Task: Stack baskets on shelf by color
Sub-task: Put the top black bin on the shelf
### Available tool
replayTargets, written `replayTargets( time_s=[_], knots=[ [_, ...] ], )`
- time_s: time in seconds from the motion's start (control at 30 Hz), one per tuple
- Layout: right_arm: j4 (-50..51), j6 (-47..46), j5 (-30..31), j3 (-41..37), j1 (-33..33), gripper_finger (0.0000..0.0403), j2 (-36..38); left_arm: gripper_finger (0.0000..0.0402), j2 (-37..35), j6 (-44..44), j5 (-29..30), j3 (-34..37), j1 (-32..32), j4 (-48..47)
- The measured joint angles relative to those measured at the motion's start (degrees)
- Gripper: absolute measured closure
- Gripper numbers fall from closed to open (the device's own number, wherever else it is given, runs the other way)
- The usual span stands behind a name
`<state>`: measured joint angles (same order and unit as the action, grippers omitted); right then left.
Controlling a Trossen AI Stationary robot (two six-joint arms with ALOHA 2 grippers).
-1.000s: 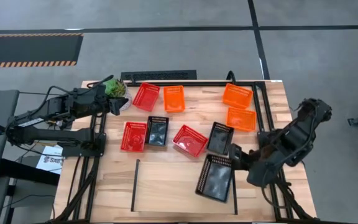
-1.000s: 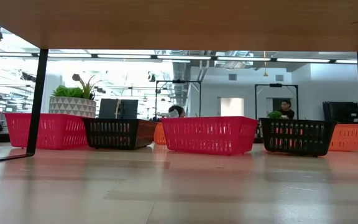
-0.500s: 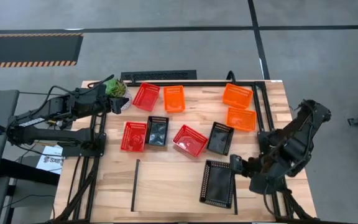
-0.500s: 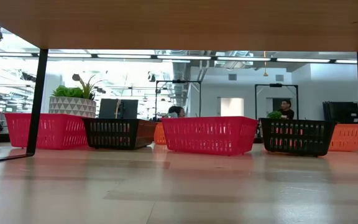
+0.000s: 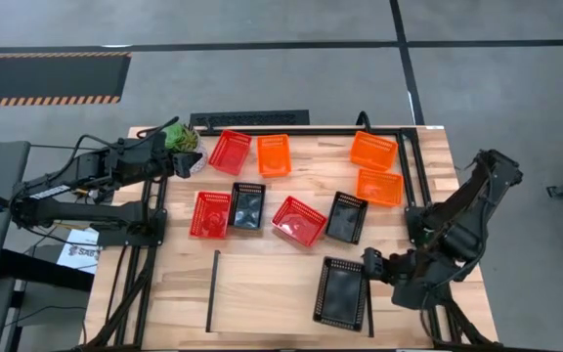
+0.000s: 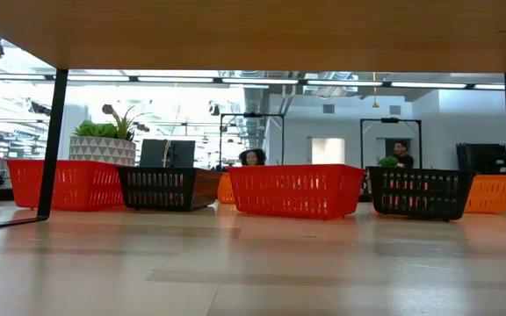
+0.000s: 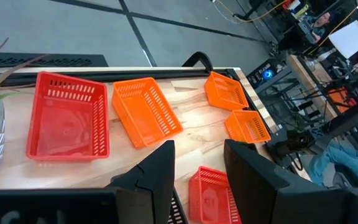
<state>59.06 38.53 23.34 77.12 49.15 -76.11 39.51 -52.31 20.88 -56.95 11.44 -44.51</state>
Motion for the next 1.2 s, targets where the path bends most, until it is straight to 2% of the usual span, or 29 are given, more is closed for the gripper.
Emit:
replayTargets(
  time_s=[0.33, 0.47, 1.2],
  knots=[
    [-2.95, 0.35, 0.18, -3.25, 0.00, 0.0403, 2.42, 0.0275, 0.00, 0.00, 0.23, 0.00, 0.00, 0.00],
    [-2.70, 0.41, -1.76, -3.25, -0.02, 0.0401, 2.31, 0.0275, -0.02, 0.00, 0.74, 0.00, 0.00, -0.02],
    [0.73, -0.12, -2.52, -3.21, -0.61, 0.0356, 1.78, 0.0275, 0.00, 0.57, 2.43, 0.00, 0.00, -0.04]
  ],
)
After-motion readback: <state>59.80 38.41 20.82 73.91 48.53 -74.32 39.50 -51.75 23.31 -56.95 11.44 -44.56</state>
